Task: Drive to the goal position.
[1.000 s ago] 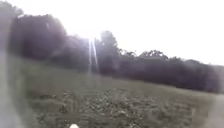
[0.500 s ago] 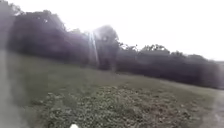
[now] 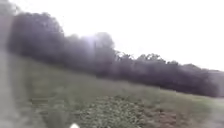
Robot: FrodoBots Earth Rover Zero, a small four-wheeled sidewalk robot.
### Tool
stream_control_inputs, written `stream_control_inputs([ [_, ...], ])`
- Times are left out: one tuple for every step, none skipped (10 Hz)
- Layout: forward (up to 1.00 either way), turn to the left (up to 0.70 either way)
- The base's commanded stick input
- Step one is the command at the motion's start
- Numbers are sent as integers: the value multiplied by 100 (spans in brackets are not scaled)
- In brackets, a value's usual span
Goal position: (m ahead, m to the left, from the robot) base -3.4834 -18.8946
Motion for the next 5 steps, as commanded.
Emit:
stream_control_inputs([
  [85, 0],
  [85, 0],
  [85, 0],
  [85, 0],
  [85, 0],
])
